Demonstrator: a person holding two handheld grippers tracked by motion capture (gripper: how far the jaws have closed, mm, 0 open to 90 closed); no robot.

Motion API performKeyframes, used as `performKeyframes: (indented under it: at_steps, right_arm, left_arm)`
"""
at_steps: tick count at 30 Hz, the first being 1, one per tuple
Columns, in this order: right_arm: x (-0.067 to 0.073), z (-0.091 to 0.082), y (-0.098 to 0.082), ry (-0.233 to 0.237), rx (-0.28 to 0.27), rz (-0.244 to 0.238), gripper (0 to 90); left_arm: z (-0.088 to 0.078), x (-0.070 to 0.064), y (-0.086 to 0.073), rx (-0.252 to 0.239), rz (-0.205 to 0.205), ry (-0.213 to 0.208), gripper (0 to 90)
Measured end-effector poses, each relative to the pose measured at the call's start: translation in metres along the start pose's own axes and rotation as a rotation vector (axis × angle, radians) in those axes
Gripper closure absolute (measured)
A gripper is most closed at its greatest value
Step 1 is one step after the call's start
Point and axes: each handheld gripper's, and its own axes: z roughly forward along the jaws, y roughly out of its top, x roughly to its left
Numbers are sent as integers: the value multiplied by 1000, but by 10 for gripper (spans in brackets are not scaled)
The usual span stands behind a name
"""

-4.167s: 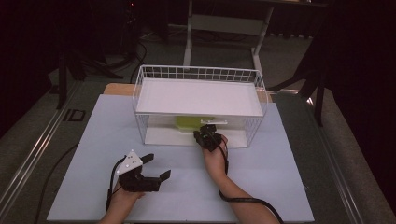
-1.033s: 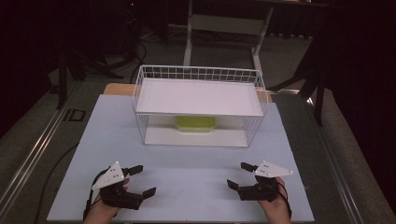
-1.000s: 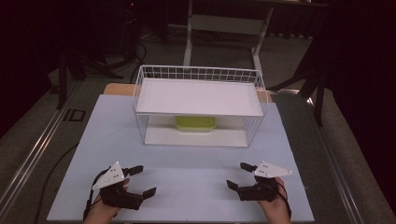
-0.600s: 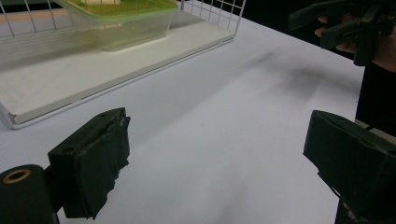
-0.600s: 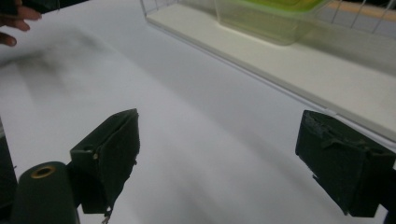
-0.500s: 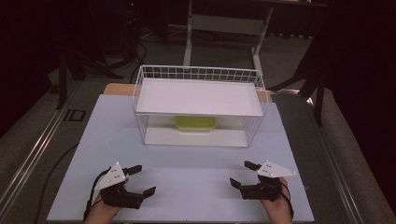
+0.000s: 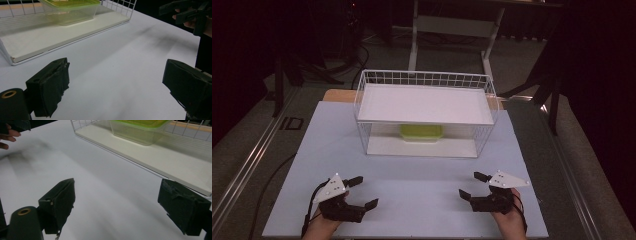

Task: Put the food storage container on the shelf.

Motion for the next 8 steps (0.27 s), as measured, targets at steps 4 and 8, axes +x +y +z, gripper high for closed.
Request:
performKeyframes:
  at_steps: [4, 8]
  right_arm:
    - [1, 0, 1, 21, -23, 0, 150]
    - [3, 2, 2, 23, -21, -16, 150]
  left_arm:
    - [-2, 0, 1, -28, -10, -11, 79]
    - [-1, 1, 1, -20, -13, -12, 79]
